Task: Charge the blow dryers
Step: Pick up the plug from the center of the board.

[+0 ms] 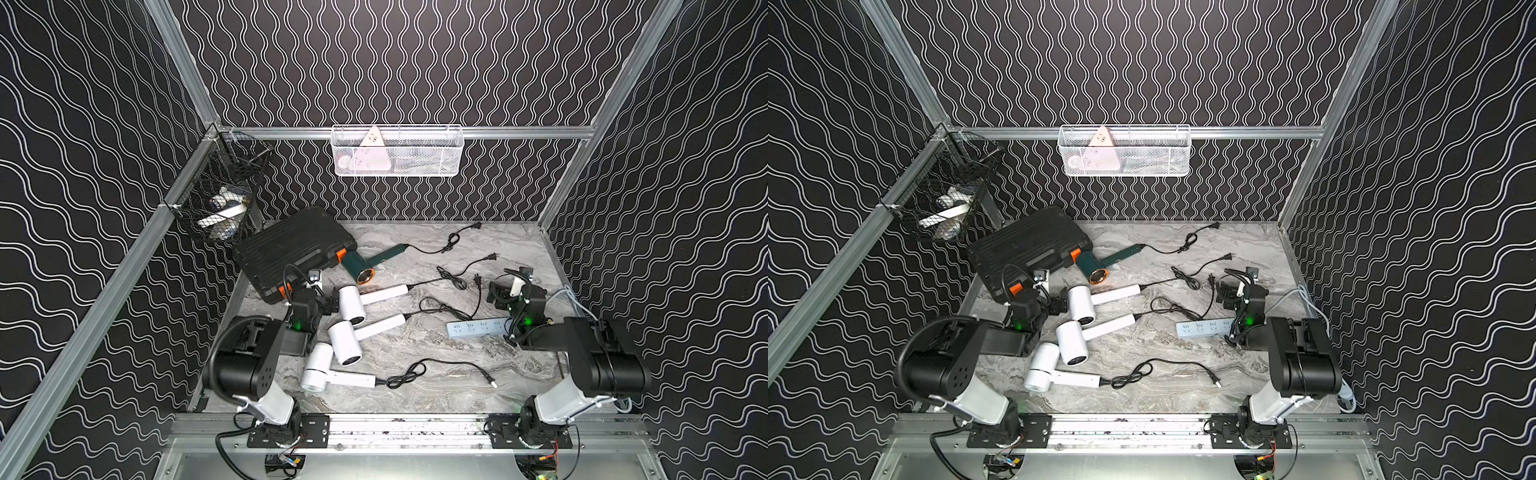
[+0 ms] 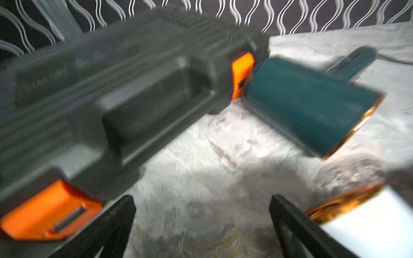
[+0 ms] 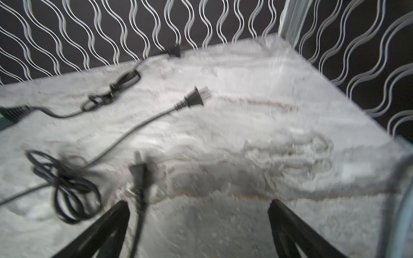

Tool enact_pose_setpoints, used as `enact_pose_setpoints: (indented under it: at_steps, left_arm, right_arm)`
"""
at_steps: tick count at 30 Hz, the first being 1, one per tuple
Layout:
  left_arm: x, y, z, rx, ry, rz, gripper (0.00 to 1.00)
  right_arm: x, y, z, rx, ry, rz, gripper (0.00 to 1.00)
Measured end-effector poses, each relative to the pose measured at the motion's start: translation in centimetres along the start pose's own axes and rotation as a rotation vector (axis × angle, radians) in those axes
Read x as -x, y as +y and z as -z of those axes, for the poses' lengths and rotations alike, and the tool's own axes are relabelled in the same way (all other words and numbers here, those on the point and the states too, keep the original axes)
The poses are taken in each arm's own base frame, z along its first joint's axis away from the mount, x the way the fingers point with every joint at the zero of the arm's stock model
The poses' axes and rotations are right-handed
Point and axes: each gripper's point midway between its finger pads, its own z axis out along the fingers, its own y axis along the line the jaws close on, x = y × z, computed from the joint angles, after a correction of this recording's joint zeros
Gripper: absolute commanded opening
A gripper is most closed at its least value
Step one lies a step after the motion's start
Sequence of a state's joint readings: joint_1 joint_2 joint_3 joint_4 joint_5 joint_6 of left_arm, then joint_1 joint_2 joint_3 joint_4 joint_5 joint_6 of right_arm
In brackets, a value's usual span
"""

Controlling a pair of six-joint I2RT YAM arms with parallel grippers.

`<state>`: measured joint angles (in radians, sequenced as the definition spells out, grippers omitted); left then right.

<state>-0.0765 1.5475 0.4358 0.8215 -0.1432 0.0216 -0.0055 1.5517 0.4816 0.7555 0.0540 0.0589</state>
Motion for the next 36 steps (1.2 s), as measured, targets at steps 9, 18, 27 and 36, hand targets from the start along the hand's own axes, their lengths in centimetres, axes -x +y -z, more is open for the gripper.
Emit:
enact_pose_setpoints:
  at_steps: [9,18,27,36]
  left_arm:
    - [10.2,-3.1,4.3,-0.033,-0.031,0.089,0.99]
    - [13.6,-12.3,11.4,-0.351,0.058,0.135,0.99]
    - [6.3,-20.9,19.3,-0.595,0.377,-0.082,0.99]
    - [-1.2,-27.0,24.8,-0.739,0.546,-0.331,0.99]
  right_arm:
    - [9.2,7.2,0.5,0.056,0.128,-0.097,1.0]
    - [0.9,4.9,3.6,0.07,0.614,-0.548,1.0]
    - [1.1,6.1,11.8,0.259,0.705,-0.735,1.0]
    - [-1.3,6.3,16.0,0.239,0.774,-0.82,1.0]
